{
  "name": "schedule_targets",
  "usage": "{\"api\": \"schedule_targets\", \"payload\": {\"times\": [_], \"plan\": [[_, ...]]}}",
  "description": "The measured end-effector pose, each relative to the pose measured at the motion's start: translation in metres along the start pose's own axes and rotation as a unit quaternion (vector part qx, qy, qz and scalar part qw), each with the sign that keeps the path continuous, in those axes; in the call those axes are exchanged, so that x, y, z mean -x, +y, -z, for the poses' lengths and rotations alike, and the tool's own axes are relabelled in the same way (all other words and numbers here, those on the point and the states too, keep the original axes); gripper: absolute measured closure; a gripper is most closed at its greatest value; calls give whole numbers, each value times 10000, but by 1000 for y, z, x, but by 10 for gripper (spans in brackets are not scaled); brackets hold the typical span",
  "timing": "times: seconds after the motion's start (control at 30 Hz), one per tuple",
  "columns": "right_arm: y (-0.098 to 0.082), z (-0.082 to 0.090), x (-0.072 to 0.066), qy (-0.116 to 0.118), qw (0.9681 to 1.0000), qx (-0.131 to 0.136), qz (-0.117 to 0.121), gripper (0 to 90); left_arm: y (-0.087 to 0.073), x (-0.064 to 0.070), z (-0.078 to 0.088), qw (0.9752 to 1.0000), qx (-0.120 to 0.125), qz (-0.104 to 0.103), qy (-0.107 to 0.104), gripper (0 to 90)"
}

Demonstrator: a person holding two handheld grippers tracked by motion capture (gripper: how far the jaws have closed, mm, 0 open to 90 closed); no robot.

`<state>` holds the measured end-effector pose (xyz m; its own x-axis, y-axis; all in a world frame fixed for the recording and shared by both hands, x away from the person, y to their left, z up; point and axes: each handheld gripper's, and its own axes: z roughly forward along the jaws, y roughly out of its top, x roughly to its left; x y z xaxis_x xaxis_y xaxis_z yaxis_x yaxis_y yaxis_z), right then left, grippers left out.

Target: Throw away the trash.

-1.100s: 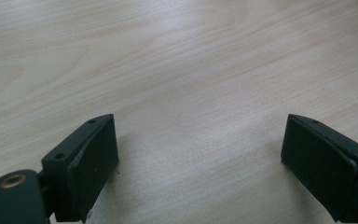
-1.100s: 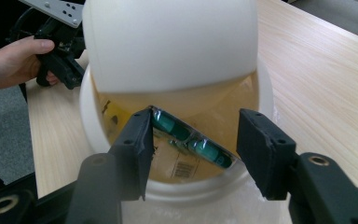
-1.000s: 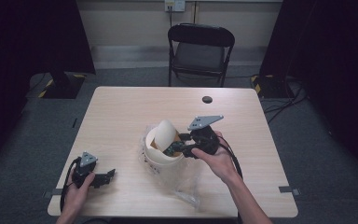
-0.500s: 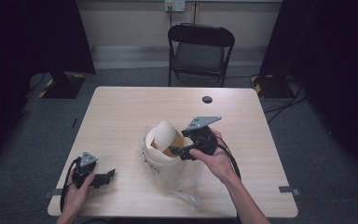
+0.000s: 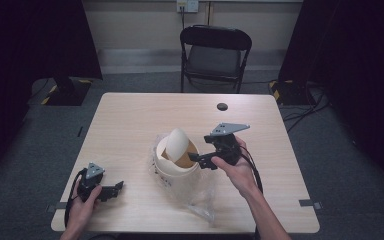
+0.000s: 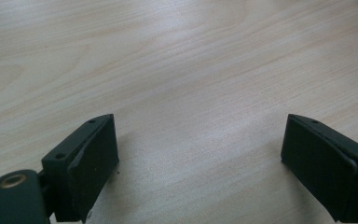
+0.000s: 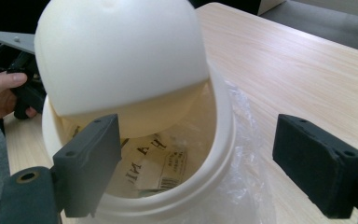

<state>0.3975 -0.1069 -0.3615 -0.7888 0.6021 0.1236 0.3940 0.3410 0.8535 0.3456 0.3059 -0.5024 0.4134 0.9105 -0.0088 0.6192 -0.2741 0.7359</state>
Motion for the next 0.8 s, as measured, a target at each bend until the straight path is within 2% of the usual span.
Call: {"api": "schedule_targets", "payload": {"times": [0.1,0.13,0.43,0.8], "plan": [[-1,3,3,-10,9999,90,-132,149,0,0,0,10000,0,-2,3,103],[-2,6,4,-97,9997,125,-188,149,0,0,0,10000,2,0,-4,104],[-6,16,14,-379,9986,181,-316,149,0,0,0,10000,1,0,-2,103],[-22,31,29,-774,9950,212,-591,141,0,0,1,10000,-33,-37,-5,103]]}}
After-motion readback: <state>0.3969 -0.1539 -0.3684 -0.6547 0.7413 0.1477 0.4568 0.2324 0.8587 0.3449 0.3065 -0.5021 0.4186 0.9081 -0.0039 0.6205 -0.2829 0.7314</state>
